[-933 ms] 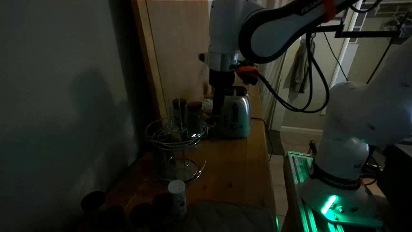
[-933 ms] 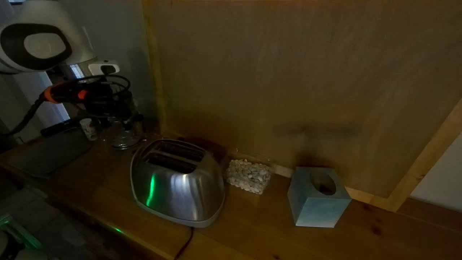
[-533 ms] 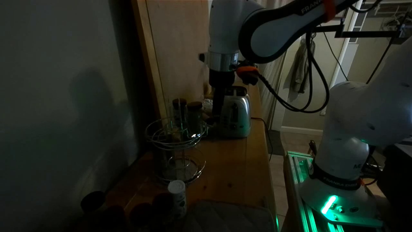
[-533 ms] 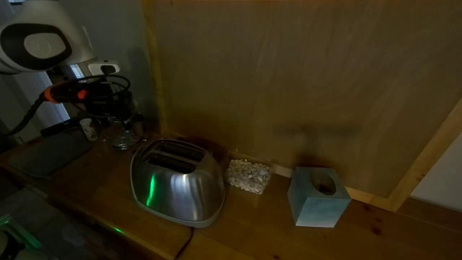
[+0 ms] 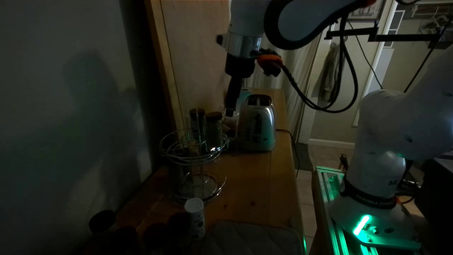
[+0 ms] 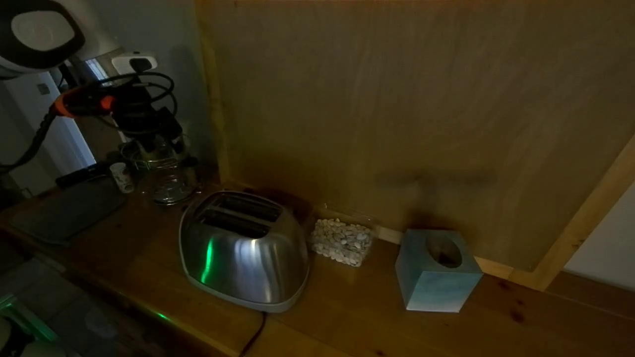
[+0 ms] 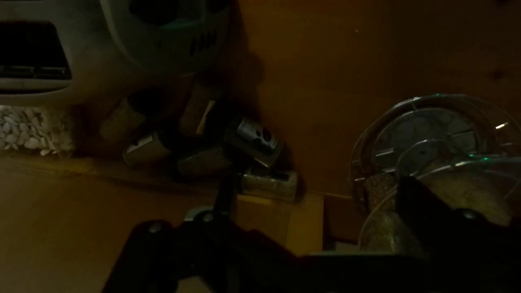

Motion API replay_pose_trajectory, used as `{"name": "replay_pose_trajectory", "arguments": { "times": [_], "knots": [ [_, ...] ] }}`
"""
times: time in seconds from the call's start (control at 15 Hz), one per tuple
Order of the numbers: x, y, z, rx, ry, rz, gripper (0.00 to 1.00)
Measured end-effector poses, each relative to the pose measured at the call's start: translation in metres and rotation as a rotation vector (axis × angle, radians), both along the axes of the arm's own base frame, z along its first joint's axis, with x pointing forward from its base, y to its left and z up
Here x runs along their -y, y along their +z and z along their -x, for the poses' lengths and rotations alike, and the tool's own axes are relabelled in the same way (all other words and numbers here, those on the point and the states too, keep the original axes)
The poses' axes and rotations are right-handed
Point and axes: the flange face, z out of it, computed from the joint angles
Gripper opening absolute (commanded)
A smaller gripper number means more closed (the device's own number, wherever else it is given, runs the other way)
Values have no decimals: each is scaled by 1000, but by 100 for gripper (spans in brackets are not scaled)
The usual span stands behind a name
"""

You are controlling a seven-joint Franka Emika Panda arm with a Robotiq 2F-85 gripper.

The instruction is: Take the lid off of the spice bottle

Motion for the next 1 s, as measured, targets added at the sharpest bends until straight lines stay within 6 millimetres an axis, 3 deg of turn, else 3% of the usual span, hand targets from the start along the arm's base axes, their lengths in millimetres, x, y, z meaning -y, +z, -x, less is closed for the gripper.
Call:
{"name": "replay_pose_trajectory", "arguments": {
  "times": [0.2, 0.6, 1.0],
  "knots": [
    [-7, 20, -2, 29, 21, -9, 100],
    [-41, 52, 1, 16, 80, -38, 100],
    [-67, 48, 4, -43, 115, -73, 100]
  ]
}}
